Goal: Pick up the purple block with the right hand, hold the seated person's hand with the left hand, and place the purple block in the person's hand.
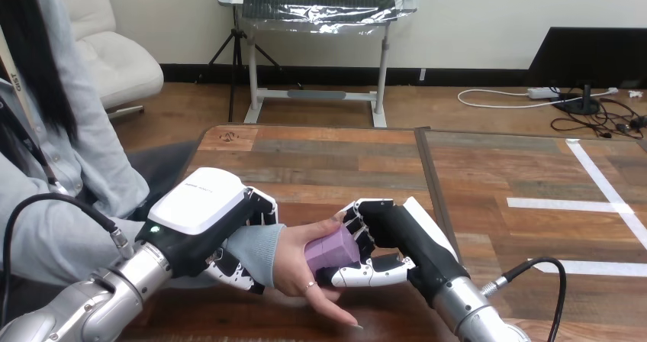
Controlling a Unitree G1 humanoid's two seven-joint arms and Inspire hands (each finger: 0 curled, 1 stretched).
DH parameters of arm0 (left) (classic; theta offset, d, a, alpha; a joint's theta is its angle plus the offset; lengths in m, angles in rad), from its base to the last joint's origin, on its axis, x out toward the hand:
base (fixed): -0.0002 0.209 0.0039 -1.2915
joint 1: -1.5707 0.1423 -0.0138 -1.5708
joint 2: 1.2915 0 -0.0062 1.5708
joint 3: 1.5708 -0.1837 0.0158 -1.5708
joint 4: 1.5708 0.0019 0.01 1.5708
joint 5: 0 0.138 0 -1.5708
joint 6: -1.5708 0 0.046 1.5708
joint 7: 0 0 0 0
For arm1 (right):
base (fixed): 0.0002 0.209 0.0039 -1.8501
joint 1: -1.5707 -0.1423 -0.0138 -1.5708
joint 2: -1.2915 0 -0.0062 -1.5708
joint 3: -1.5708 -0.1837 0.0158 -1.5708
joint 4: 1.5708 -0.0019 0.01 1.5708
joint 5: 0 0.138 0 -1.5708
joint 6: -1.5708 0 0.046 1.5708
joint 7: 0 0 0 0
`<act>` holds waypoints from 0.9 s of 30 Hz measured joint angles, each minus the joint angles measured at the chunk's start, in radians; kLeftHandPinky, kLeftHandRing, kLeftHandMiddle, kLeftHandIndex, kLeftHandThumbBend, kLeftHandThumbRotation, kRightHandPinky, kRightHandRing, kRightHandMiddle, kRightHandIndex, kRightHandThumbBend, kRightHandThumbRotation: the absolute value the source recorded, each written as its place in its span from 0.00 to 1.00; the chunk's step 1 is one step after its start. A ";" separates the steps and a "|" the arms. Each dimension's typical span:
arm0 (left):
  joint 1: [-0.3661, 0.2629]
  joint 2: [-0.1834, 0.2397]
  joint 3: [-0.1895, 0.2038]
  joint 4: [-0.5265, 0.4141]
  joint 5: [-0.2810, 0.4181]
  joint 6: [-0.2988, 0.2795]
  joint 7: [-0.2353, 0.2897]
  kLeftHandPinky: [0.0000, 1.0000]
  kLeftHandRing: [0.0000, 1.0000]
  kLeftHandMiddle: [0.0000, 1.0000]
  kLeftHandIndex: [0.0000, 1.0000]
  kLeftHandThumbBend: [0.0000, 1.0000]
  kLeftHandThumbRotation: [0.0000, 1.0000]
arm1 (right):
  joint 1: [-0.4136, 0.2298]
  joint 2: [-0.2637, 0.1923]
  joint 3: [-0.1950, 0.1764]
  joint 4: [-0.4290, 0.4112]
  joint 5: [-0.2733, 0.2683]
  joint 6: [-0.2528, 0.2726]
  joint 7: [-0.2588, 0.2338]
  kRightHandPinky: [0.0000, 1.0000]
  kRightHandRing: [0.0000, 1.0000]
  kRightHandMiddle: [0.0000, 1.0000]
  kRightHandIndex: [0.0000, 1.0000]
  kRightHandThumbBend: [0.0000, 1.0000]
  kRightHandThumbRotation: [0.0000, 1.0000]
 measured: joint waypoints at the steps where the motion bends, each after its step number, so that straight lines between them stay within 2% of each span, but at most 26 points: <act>1: 0.000 0.000 0.000 0.000 0.000 0.000 0.000 0.37 0.40 0.45 0.47 0.91 0.07 | 0.000 0.000 0.000 0.000 0.000 0.000 0.000 0.46 0.52 0.59 0.65 0.86 0.01; 2: 0.000 -0.001 0.000 0.000 0.000 0.000 0.000 0.38 0.41 0.46 0.48 0.91 0.08 | -0.001 -0.001 0.000 0.000 0.000 0.001 0.000 0.48 0.54 0.61 0.66 0.87 0.02; 3: 0.000 -0.001 0.000 0.001 -0.001 0.000 0.000 0.41 0.44 0.49 0.51 0.93 0.12 | -0.001 -0.001 0.000 0.000 0.000 0.003 0.000 0.54 0.61 0.66 0.71 0.89 0.05; 11: -0.006 -0.010 0.000 0.021 -0.001 -0.007 0.030 0.50 0.56 0.61 0.63 0.98 0.21 | -0.003 -0.003 0.002 0.000 -0.005 0.017 0.001 0.76 0.78 0.78 0.83 0.93 0.17; 13: -0.009 -0.013 0.000 0.029 -0.001 -0.012 0.042 0.55 0.62 0.66 0.70 0.99 0.25 | -0.003 -0.005 0.002 0.001 -0.006 0.017 0.001 0.83 0.83 0.82 0.87 0.95 0.22; 20: -0.013 -0.018 0.000 0.039 -0.001 -0.017 0.073 0.70 0.75 0.77 0.81 1.00 0.32 | -0.007 -0.014 0.002 0.002 -0.007 0.017 0.001 0.91 0.89 0.88 0.94 0.98 0.32; 21: -0.013 -0.018 0.000 0.039 -0.001 -0.017 0.077 0.74 0.79 0.81 0.84 1.00 0.34 | -0.008 -0.017 0.002 0.004 -0.008 0.017 0.001 0.92 0.90 0.89 0.95 0.99 0.34; 27: -0.012 -0.018 0.000 0.035 0.000 -0.008 0.101 0.83 0.87 0.88 0.91 1.00 0.38 | -0.016 -0.031 0.002 0.018 -0.009 0.009 0.000 0.92 0.92 0.91 0.98 1.00 0.40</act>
